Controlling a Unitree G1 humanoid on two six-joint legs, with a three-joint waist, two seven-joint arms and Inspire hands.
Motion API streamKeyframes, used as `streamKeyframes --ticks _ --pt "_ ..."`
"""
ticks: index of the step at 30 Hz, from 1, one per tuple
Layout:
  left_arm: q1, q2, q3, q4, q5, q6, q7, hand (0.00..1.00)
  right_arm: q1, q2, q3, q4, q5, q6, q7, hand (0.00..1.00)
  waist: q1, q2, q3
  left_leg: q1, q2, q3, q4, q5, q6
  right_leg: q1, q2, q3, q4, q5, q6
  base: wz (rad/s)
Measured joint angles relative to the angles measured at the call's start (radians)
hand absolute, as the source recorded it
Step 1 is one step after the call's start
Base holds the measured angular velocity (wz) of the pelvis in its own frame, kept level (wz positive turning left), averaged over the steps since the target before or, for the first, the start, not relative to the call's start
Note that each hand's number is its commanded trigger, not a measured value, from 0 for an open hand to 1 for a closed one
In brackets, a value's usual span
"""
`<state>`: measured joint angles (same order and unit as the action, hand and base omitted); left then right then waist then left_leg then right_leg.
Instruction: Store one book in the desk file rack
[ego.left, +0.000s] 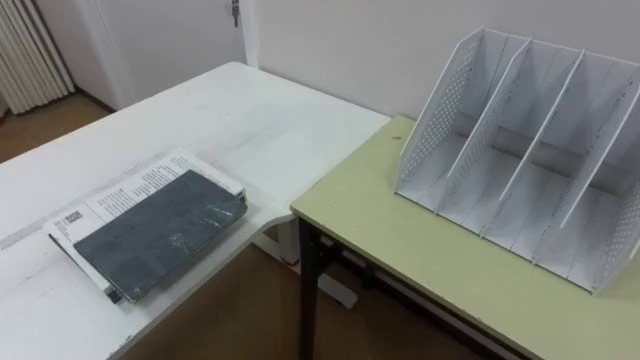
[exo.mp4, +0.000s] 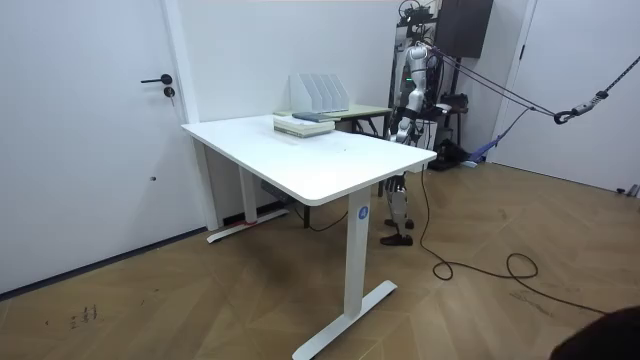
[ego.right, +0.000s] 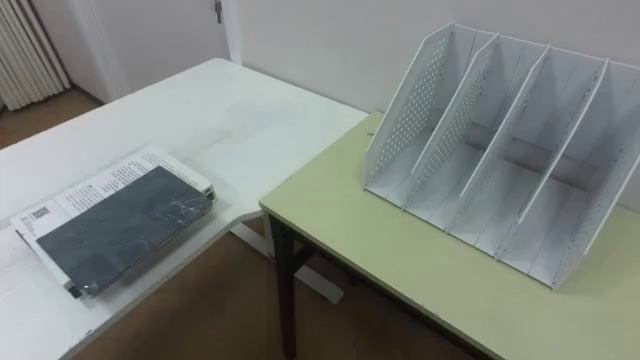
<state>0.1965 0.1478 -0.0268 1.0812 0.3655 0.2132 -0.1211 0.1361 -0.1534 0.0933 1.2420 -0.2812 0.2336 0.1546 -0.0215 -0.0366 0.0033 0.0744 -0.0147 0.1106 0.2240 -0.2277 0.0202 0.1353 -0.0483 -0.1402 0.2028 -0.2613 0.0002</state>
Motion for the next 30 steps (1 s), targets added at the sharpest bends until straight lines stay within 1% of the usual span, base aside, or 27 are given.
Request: streamKeyframes --ticks 7,9,10,12,15,20,22,25,27,28,30 --pt "-0.001 0.000 -0.010 0.000 0.000 -0.002 0.000 0.00 0.001 0.000 0.000 0.000 -0.019 -0.007 -0.002 0.00 0.001 0.005 -0.0015 -0.003 0.001 0.005 -0.001 0.000 0.000 -0.007 0.001 0.006 0.003 0.000 0.000 -0.02" --pt "-0.004 0.000 -0.010 0.000 0.001 -0.005 0.000 0.00 -0.005 -0.001 -0.007 0.000 -0.061 -0.023 -0.002 0.00 0.001 0.009 -0.0020 -0.011 0.002 0.010 0.000 0.000 0.000 -0.018 0.003 0.012 0.003 0.001 0.000 -0.06" --pt "-0.004 0.000 -0.010 0.000 0.001 -0.005 0.000 0.00 -0.005 -0.001 -0.008 0.000 -0.064 -0.025 -0.003 0.00 0.001 0.010 -0.0023 -0.011 0.001 0.010 0.000 0.000 0.000 -0.019 0.003 0.013 0.003 0.001 -0.001 0.00" --pt "-0.005 0.001 -0.028 0.000 0.000 -0.007 -0.002 0.00 -0.005 -0.001 -0.007 0.000 -0.064 -0.028 -0.011 0.00 0.001 0.014 -0.0036 -0.011 0.001 0.013 0.000 0.000 0.000 -0.018 0.003 0.015 0.003 0.001 0.000 0.00" --pt "-0.007 0.002 -0.056 0.000 -0.001 -0.012 -0.015 0.00 -0.009 -0.001 -0.007 0.000 -0.062 -0.036 -0.011 0.00 -0.001 0.018 -0.0026 -0.011 0.001 0.017 0.006 0.000 0.000 -0.017 0.002 0.016 0.004 0.001 0.000 -0.01" --pt "-0.006 0.007 -0.072 0.000 0.000 -0.019 -0.030 0.00 -0.011 -0.001 -0.007 0.002 -0.062 -0.049 -0.007 0.00 -0.002 0.016 -0.0024 -0.009 0.001 0.017 0.005 0.000 0.000 -0.015 0.003 0.016 0.003 0.001 0.000 0.00" --pt "-0.004 0.007 -0.075 -0.001 0.000 -0.019 -0.039 0.00 -0.008 -0.001 -0.006 0.003 -0.062 -0.051 0.001 0.00 -0.002 0.012 -0.0038 -0.008 0.001 0.017 0.006 0.000 0.000 -0.013 0.003 0.016 0.003 0.001 0.000 0.00" --pt "-0.005 0.012 -0.075 -0.003 0.005 -0.022 -0.047 0.00 -0.006 0.002 -0.006 0.003 -0.065 -0.059 0.003 0.00 -0.005 0.006 -0.0017 -0.010 0.001 0.017 0.011 0.000 0.000 -0.012 0.003 0.015 0.004 0.001 0.000 0.00" --pt "-0.002 0.016 -0.078 -0.029 0.045 -0.022 -0.053 0.00 -0.006 0.002 -0.004 0.002 -0.067 -0.059 0.009 0.00 -0.007 0.002 0.0005 -0.010 0.001 0.017 0.011 0.000 0.000 -0.012 0.004 0.016 0.003 0.001 0.000 0.00" --pt "0.001 0.022 -0.090 -0.064 0.084 -0.022 -0.058 0.00 -0.006 0.003 0.003 0.002 -0.067 -0.060 0.011 0.00 -0.007 -0.002 0.0039 -0.010 0.002 0.017 0.011 0.000 0.000 -0.012 0.005 0.016 0.003 0.002 -0.001 0.00" --pt "-0.006 0.024 -0.099 -0.113 0.174 -0.024 -0.058 0.00 -0.007 0.004 0.003 0.000 -0.073 -0.061 0.010 0.00 -0.006 -0.006 0.0053 -0.010 0.003 0.020 0.011 0.000 0.000 -0.014 0.006 0.020 0.005 0.003 -0.001 -0.02"
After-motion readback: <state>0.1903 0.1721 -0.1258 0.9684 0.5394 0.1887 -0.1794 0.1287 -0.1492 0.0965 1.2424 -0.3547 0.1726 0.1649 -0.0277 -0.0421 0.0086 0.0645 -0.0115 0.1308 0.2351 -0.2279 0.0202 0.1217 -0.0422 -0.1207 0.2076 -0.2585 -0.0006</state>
